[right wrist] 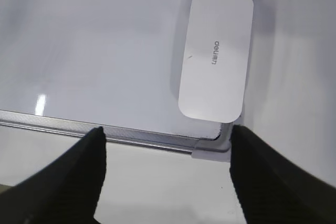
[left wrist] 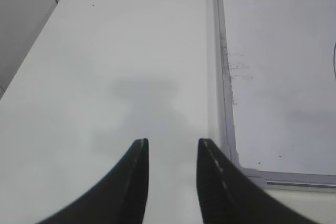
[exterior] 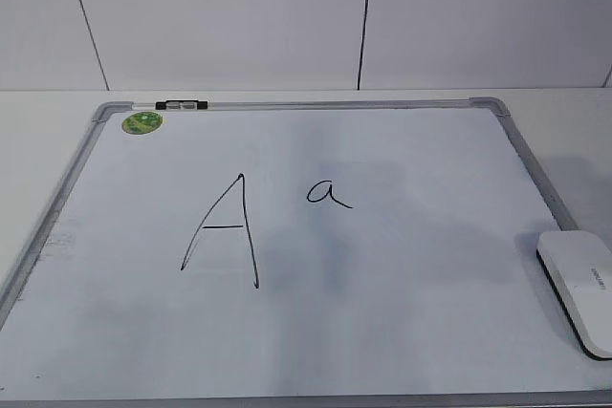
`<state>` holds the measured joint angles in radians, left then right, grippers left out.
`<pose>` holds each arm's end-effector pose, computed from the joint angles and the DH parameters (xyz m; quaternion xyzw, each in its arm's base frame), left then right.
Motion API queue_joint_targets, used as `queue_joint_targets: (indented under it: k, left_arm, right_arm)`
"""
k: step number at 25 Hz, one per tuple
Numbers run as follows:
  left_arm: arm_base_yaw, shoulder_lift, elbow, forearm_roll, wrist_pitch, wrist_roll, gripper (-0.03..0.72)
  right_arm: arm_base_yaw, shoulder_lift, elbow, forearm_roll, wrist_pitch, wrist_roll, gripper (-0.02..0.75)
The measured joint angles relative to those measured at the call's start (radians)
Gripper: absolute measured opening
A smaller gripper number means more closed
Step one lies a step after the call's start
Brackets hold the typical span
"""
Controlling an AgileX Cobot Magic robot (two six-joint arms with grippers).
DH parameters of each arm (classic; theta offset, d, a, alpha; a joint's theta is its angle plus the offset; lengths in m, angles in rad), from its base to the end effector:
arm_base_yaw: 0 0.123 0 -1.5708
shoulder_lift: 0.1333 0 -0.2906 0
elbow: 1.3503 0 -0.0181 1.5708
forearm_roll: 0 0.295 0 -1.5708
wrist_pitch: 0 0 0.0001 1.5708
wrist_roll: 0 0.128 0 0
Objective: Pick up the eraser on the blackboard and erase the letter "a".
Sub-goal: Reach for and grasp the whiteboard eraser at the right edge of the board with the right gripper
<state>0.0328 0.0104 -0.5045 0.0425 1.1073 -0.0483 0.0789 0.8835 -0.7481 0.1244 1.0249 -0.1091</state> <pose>0.0594 0.0068 0.2775 -0.0364 0.8657 0.0173 0.4990 0.2020 0.0296 0.2623 -0.0727 0.9648 0.0557 0.2467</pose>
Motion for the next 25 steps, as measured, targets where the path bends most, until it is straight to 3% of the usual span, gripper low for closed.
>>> queue_joint_targets:
  k: [25]
  left_arm:
    - [0.000,0.000,0.000,0.000,0.000,0.000,0.235]
  right_arm:
    - [0.000,0.376,-0.024,-0.081,-0.067,0.098,0.556]
